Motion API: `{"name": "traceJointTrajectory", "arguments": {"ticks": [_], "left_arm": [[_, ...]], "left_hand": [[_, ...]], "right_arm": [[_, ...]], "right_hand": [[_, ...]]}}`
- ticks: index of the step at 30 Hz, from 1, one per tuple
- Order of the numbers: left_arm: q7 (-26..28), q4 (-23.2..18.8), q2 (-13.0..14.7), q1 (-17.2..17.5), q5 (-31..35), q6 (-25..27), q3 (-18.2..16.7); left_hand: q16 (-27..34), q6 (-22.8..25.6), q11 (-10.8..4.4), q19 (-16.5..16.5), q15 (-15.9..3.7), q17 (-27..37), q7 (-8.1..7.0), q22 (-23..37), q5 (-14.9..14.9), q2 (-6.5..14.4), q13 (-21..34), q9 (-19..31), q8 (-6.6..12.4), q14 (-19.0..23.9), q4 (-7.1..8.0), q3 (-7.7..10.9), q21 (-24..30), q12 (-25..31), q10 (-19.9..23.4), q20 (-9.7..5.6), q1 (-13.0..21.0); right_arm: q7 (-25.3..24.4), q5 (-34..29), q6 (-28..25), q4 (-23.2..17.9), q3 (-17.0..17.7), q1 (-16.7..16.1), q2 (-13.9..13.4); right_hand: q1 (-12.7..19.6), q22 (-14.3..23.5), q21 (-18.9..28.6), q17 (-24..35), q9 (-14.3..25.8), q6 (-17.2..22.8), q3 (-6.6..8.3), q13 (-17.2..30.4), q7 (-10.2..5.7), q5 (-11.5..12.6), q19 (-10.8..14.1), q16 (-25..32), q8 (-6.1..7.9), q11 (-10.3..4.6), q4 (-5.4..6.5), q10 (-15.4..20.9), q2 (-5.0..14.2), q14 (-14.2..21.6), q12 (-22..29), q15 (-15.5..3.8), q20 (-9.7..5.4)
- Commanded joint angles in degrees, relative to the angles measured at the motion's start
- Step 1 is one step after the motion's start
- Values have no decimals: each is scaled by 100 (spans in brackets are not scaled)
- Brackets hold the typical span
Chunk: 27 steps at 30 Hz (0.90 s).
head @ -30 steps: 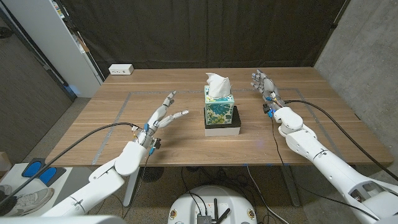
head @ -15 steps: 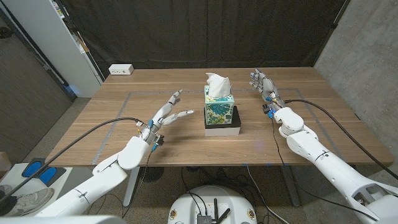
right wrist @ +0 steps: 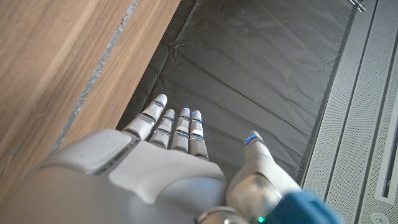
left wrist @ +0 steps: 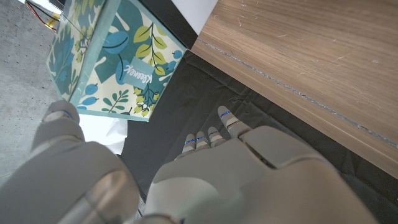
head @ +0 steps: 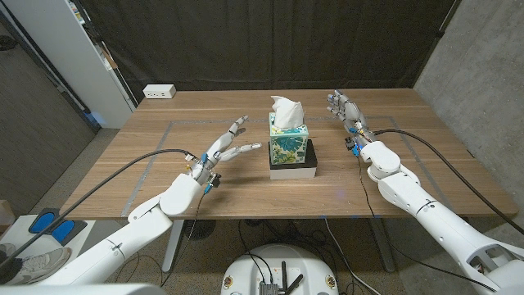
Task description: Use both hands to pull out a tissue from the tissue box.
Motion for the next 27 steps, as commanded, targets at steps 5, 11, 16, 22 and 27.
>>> {"name": "traceJointTrajectory", "arguments": {"ticks": [5, 11, 16, 22, 27], "left_arm": [[-383, 312, -65, -437, -84, -85, 260], [-579, 489, -118, -659, -125, -182, 390], [-702, 542, -129, -772, -142, -183, 462], [-890, 589, -137, -894, -201, -173, 556], [-1018, 634, -171, -996, -224, -216, 644]], "left_hand": [[36, -1241, 45, 61, 32, -1, -16, 14, 34, 9, 16, 15, 36, -26, 17, -49, 20, 17, -566, -9, 99], [27, -1240, 51, 64, 35, -2, -10, 14, 34, 14, 16, 15, 32, -17, 17, -59, 16, 9, -564, -9, 124], [16, -1240, 57, 63, 48, -2, -1, 14, 35, 17, 17, 16, 28, -20, 16, -68, 11, 1, -565, -9, 148], [5, -1243, 95, 59, 75, -2, 35, 13, 38, 11, 18, 16, 23, -20, 10, -83, 3, -9, -566, 15, 182], [1, -1252, 117, 79, 95, -1, 61, 12, 47, -9, 19, 16, 14, -6, 0, -106, 3, -11, -549, 42, 220]], "right_arm": [[57, -147, 2, -263, -49, -21, -77], [74, -146, -104, -255, -70, 32, -72], [60, -139, -128, -232, -63, 43, -65], [46, -138, -107, -198, -55, 45, -53], [49, -147, -83, -209, -44, 33, -71]], "right_hand": [[20, 13, -9, 4, 30, 40, 5, 13, 15, 23, 42, -13, -26, 13, -31, 53, 64, 36, -9, -11, 26], [22, 13, -11, -2, 30, 40, 5, 14, 24, 24, 41, -14, -28, 27, -39, 54, 66, 38, -12, -3, 29], [24, 12, -14, -9, 30, 40, 5, 14, 23, 26, 38, -18, -29, 34, -47, 63, 68, 34, -11, 1, 32], [22, 12, -15, -13, 30, 38, 3, 14, 25, 26, 39, -17, -32, 33, -52, 63, 69, 41, -13, -1, 33], [21, 12, -16, -19, 30, 39, 3, 14, 27, 27, 39, -18, -32, 30, -58, 59, 70, 42, -17, 3, 36]]}}
